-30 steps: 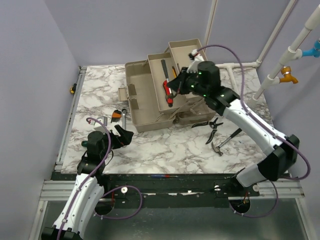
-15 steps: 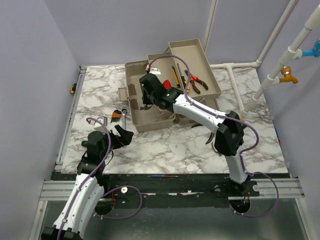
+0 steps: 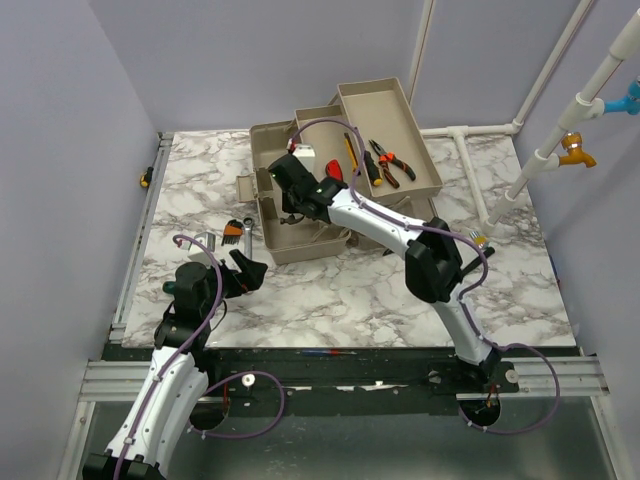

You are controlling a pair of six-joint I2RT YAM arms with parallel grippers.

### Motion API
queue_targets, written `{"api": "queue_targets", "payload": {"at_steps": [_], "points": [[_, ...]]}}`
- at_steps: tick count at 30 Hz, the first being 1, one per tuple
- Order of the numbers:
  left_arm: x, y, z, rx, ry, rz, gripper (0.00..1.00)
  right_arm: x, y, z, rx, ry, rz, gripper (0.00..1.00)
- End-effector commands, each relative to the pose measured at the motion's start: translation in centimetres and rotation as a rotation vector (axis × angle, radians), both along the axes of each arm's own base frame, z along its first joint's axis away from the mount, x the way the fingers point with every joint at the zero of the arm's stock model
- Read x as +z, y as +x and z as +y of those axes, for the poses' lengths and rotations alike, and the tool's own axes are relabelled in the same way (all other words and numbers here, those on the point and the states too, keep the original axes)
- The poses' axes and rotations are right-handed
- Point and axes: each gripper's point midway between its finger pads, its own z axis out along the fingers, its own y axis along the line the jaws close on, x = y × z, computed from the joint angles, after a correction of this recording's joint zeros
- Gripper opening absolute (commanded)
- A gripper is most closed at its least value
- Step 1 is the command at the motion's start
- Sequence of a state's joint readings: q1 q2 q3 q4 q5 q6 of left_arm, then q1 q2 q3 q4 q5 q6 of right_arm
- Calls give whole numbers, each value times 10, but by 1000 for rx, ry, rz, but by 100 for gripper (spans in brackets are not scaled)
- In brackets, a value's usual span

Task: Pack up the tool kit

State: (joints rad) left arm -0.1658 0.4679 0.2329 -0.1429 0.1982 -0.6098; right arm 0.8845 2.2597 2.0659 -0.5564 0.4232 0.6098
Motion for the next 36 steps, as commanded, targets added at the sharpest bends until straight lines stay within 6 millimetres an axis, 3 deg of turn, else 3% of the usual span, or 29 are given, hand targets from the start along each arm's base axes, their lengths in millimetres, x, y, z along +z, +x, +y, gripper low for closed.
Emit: {"api": "queue_targets", "payload": {"at_steps": [1,4,7,13,19,22,24,27,31,36], "points": [[2,0,-4,-29,1,-20,96,-21,0,6,-3,-24,30,19],[2,0,-4,-29,1,-23,96,-15,-1,8,5,-17,37,34],[1,0,-3,-26,2,-21,96,4,-4,9,22,12,24,48],[1,0,-3,-24,3,-21,96,56,-24,6,84,88,-11,49],[2,0,-3,-23,2,-22,96,103,-63,11,270,215,-17,49],[2,0,-3,-22,2,-23,96,121,-77,0,301,238,-25,49],[1,0,-3,-22,3,-22,96,129,-83,-18,263,223,-41,49],[1,0,-2,-20,3,-22,96,131,-91,-62,152,179,-71,49],[2,0,-2,-20,2,-24,96,133,-113,-134,-11,138,-119,50],[2,0,-3,-24,0,-23,96,112,-151,-223,-221,103,-129,58]]}}
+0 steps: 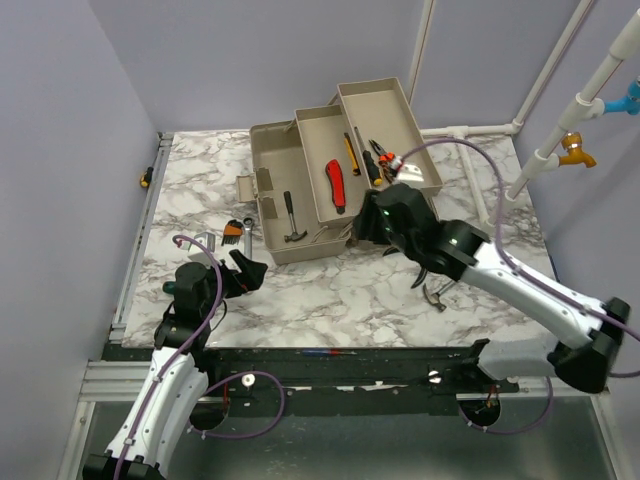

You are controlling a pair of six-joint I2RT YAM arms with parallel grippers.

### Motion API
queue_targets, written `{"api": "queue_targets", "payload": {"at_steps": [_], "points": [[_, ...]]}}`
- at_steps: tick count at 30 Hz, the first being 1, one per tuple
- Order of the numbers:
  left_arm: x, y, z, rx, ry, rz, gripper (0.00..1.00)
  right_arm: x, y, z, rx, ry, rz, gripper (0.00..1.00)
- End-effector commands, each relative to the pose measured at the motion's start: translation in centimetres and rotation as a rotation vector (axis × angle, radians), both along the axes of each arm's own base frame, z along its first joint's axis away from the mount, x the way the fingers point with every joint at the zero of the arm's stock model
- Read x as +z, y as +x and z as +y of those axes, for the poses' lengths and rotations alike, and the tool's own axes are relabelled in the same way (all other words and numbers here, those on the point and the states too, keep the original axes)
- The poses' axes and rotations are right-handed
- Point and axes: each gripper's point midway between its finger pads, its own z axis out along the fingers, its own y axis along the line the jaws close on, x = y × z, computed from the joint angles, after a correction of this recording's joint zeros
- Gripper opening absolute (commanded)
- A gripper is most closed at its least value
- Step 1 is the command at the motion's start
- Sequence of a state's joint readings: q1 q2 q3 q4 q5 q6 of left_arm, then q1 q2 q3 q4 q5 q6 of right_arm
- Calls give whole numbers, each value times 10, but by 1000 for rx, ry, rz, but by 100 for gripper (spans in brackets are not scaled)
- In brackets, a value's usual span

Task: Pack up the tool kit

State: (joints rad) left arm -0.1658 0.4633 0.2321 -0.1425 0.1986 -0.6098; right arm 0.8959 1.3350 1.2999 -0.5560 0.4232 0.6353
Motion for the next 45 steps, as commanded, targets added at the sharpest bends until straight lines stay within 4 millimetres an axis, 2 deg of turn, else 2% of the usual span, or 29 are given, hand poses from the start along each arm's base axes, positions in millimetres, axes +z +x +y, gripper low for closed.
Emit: {"api": "queue_targets", "payload": {"at_steps": [1,5,7,10,12,17,22,31,36,41,45], "points": [[1,0,-3,-24,0,-19,96,-14,-26,-84,-258,-38,-11,59],[1,0,-4,-26,0,-17,96,-41,-54,-142,-434,-66,33,60],[1,0,-4,-26,0,-18,96,-57,-66,-166,-521,-94,60,64],[1,0,-4,-27,-1,-17,96,-81,-77,-188,-628,-119,97,79],[1,0,-4,-28,-1,-17,96,-99,-78,-200,-692,-117,127,82],[1,0,-4,-32,0,-18,96,-132,-57,-223,-759,-63,207,83],[0,-1,-4,-33,0,-16,96,-169,-34,-256,-836,-29,318,79],[1,-1,-5,-40,-1,-19,96,-204,-4,-313,-1050,-67,375,77],[2,-2,-6,-43,-2,-22,96,-210,10,-329,-1092,-82,357,75],[1,-2,-6,-46,-2,-19,96,-233,17,-325,-1093,-83,410,72],[1,-1,-6,-44,-1,-19,96,-242,20,-322,-1088,-68,427,67]]}}
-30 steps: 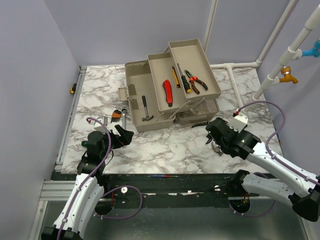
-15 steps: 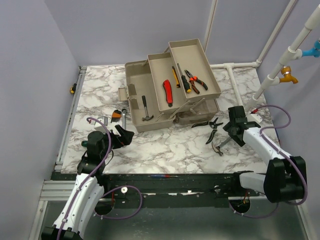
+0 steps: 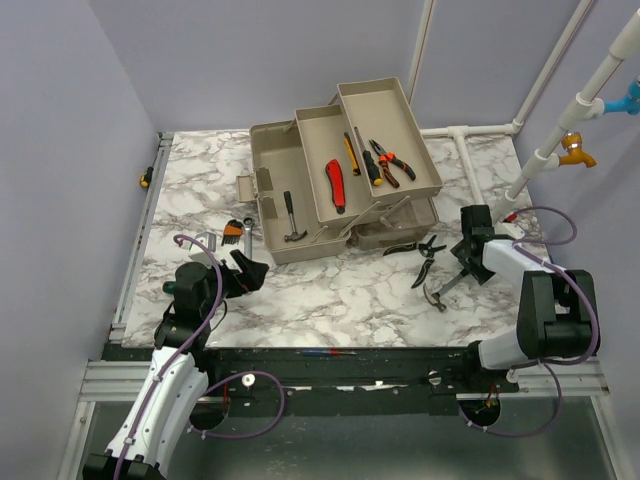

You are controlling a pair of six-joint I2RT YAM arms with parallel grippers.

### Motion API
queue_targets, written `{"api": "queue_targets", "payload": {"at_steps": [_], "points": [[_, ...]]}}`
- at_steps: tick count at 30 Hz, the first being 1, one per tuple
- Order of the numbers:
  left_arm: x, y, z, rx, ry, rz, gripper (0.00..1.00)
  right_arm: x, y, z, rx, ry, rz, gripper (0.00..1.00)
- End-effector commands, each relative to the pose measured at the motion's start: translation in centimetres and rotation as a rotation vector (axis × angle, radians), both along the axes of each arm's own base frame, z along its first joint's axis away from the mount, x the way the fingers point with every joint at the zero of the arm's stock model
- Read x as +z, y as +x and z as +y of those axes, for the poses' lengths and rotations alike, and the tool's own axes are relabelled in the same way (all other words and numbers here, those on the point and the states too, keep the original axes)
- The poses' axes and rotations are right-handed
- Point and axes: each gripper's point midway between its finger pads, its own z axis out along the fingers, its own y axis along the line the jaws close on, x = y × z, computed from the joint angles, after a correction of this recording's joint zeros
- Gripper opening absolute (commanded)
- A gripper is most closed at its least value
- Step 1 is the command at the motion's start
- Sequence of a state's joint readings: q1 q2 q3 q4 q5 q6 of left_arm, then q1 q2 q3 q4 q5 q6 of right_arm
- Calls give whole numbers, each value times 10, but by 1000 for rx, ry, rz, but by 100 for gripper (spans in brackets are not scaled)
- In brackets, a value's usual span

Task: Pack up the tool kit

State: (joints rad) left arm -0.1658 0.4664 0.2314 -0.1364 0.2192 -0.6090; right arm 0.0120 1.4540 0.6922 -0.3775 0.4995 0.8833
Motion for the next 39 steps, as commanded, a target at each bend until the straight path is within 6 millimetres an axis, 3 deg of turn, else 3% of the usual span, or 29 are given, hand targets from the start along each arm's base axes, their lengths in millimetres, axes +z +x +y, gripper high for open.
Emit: {"api": "queue_targets", "payload": {"at_steps": [1,4,7,13,18,24,30,36,39], "points": [[1,0,-3,-23,7,-19,96,-3,16,4,-5,32,-45,65],[0,0,-2,-21,8,-18,96,-2,19,5,-1,36,-52,50],[0,0,-2,-18,8,-18,96,7,18,3,-5,27,-68,25],[0,0,0,-9,9,-18,96,58,17,-4,19,-24,-170,1],[0,-1,1,-1,9,-22,96,108,15,0,114,-34,-261,1],[0,0,1,1,7,-19,96,175,16,27,338,-5,-453,1],[-1,0,1,1,8,-15,96,239,21,78,636,102,-629,1],[1,0,0,-2,6,-26,96,321,17,135,947,221,-891,1],[2,0,0,-3,5,-33,96,351,17,151,1043,248,-962,1]]}}
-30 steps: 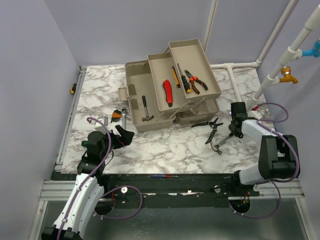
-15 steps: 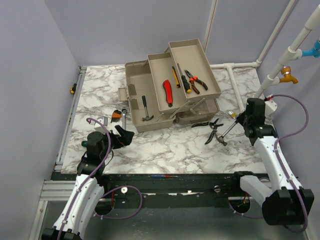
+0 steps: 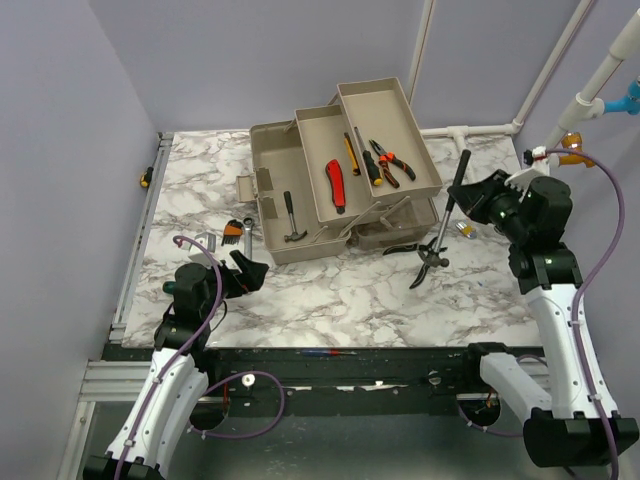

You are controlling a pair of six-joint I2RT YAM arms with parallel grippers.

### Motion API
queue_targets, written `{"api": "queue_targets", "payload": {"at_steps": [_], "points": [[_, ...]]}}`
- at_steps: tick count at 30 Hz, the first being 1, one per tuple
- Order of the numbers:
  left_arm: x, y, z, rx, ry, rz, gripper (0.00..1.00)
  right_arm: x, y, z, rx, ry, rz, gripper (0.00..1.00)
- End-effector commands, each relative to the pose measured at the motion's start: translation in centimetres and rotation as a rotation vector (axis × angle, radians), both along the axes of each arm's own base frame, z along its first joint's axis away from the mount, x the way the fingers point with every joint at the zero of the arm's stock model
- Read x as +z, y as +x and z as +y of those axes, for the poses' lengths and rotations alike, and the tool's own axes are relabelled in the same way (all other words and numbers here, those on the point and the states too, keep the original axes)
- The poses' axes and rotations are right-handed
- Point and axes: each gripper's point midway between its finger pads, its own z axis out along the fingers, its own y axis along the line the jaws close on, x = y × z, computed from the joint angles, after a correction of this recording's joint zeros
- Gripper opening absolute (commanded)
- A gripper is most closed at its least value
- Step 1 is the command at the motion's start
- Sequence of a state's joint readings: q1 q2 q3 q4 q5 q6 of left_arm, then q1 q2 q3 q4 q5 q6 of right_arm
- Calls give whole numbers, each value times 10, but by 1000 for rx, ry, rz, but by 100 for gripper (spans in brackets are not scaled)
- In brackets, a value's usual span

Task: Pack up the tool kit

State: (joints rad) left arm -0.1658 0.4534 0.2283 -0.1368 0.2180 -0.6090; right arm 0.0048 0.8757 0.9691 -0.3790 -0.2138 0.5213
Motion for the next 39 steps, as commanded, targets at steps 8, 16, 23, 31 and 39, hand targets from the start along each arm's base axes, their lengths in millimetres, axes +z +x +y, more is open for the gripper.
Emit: {"api": "queue_targets", "payload": {"at_steps": [8,16,23,31,39], "points": [[3,-1,-3,-25,1,-38,96,120,6,66,366,75,-289,1],[3,-1,-2,-17,2,-43,96,138,21,144,447,50,-295,1],[3,-1,-1,-10,2,-44,96,121,32,245,524,-10,-242,1],[3,-2,0,-8,3,-45,96,79,49,350,575,-89,-181,1],[2,-2,1,4,0,-39,96,21,94,387,485,-209,-97,1]]}}
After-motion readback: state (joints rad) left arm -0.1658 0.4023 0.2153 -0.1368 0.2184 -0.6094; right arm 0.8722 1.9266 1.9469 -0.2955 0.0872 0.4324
